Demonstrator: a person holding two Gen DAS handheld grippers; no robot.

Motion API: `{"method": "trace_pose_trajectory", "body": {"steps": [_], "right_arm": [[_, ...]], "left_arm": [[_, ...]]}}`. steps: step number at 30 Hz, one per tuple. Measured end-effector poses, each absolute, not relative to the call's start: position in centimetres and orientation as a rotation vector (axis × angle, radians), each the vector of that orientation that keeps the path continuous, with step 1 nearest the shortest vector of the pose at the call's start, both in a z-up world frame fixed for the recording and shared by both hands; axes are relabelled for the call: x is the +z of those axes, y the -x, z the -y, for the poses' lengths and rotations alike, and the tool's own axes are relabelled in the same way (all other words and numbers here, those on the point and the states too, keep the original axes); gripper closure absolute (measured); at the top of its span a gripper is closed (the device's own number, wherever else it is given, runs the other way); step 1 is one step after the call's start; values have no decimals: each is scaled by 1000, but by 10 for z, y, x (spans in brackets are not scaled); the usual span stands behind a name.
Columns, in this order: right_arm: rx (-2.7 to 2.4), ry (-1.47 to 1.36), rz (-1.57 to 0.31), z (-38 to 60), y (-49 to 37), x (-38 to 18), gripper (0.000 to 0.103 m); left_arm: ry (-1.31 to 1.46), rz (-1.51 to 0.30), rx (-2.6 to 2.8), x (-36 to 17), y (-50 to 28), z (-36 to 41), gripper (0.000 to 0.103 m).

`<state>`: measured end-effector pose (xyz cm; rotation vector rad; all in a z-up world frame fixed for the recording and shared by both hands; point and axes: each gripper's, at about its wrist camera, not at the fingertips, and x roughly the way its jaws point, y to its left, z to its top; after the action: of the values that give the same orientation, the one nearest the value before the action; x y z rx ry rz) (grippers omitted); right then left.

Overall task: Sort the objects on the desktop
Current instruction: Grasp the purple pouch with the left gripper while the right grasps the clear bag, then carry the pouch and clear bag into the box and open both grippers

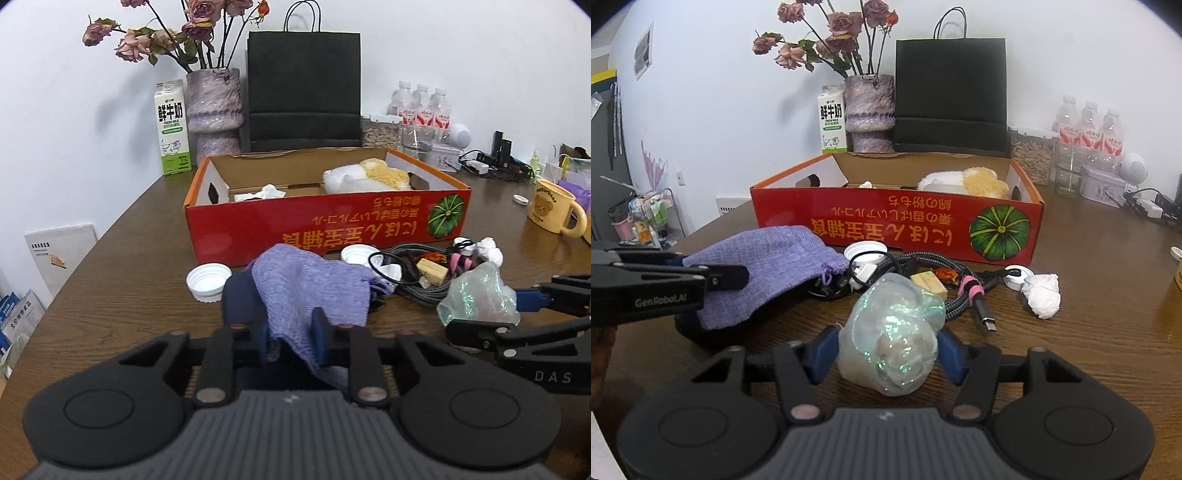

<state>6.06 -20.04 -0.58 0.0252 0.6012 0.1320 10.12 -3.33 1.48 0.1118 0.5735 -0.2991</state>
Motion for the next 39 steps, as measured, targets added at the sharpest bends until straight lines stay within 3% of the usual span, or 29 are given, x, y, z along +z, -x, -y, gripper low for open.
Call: {"method": "trace_pose_trajectory", "body": {"steps": [2, 8, 25, 39], "right_arm": [[134, -33, -595, 201, -58, -5, 58], [142, -38, -560, 204, -53, 1, 63], [193, -25, -428, 196, -77, 40, 63], [189, -17, -365, 195, -173, 70, 63]], "left_arm": [[-104, -572, -313, 15, -100, 34, 90], [-103, -525, -337, 23, -92, 37, 93], [-128, -255, -409, 86, -94, 58, 95], [-64, -186, -307, 110, -173, 67, 95]]}}
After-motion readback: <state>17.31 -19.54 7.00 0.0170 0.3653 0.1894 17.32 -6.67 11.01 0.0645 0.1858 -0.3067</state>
